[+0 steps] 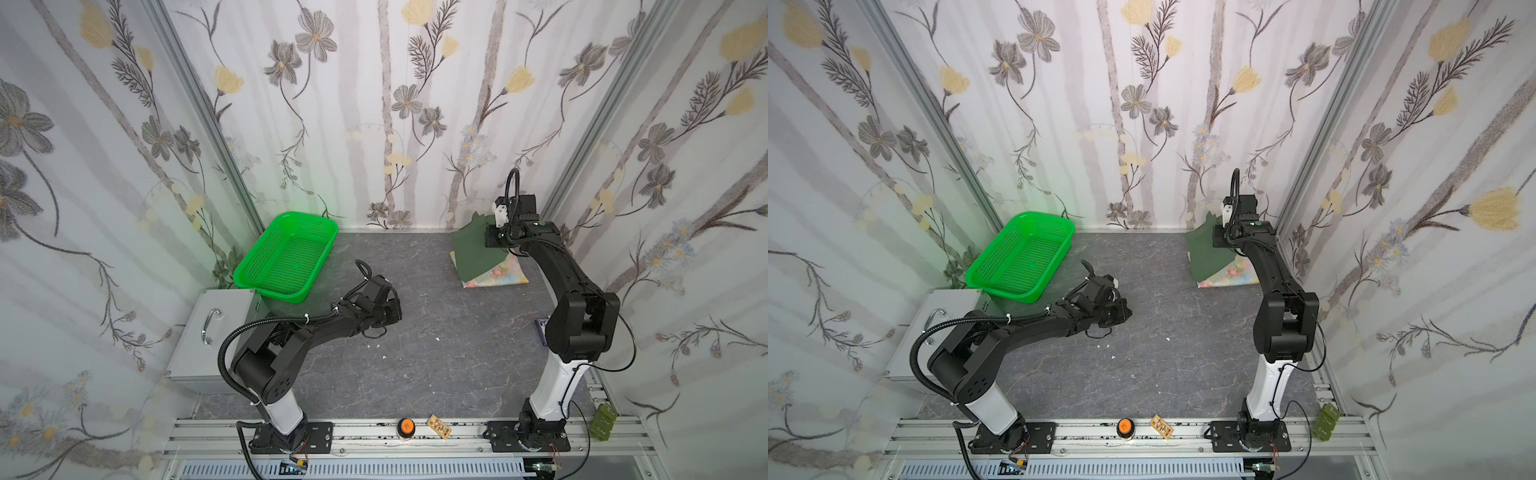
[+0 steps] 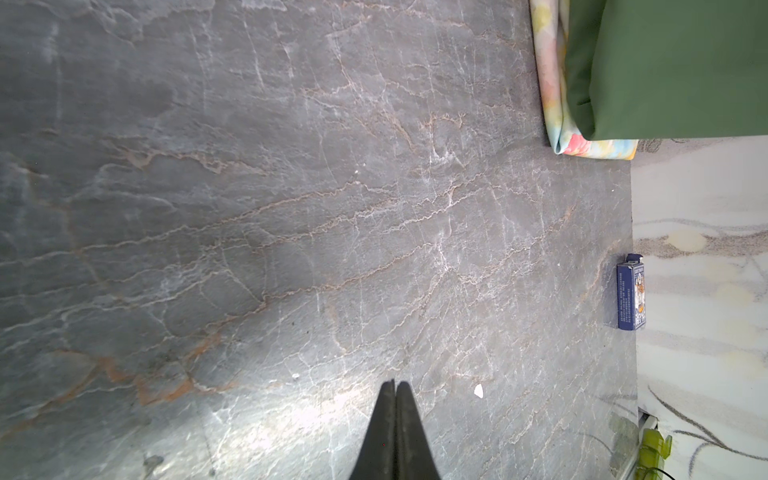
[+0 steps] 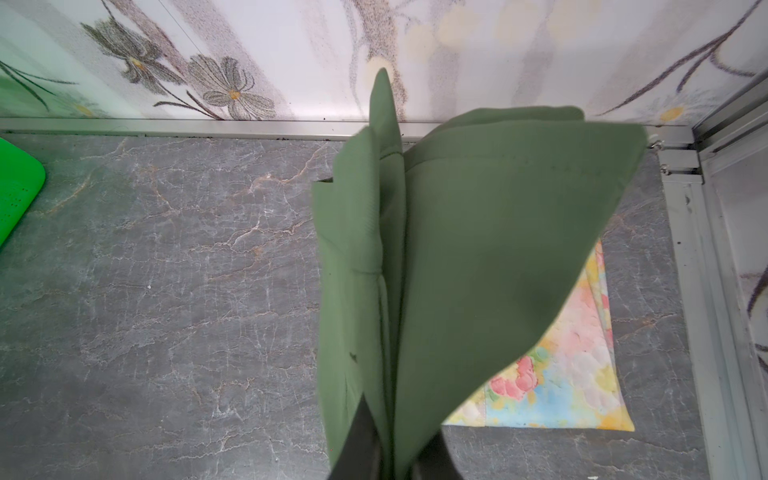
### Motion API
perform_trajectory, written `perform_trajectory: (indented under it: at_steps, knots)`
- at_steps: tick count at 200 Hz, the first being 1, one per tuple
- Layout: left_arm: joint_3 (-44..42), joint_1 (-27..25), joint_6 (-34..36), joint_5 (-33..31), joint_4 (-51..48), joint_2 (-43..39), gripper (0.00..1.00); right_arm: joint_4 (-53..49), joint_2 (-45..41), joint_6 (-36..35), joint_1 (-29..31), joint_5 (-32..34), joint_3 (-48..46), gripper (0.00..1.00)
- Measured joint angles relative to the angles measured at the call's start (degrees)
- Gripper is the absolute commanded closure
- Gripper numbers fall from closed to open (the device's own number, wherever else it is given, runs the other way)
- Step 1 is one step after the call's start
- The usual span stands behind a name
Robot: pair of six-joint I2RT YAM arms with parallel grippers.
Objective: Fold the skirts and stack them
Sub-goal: 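Carry the folded green skirt with the right gripper onto the floral skirt, then lower the green skirt onto the floral skirt and open the right gripper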
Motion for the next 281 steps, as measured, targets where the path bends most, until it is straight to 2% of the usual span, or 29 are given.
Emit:
perform_trajectory:
  at_steps: [146,281]
  knots:
    - [1.4,0.1,-1.3,2.1,0.0,2.0,1.00,-4.9,8.1,-1.2,-6.9,-5.5,4.8,1.00]
    - [4.5,0.1,-2.8,6.9,-0.5,6.3,1.00,-7.1,15.5,-1.6,-7.9,3.2,10.1,1.00]
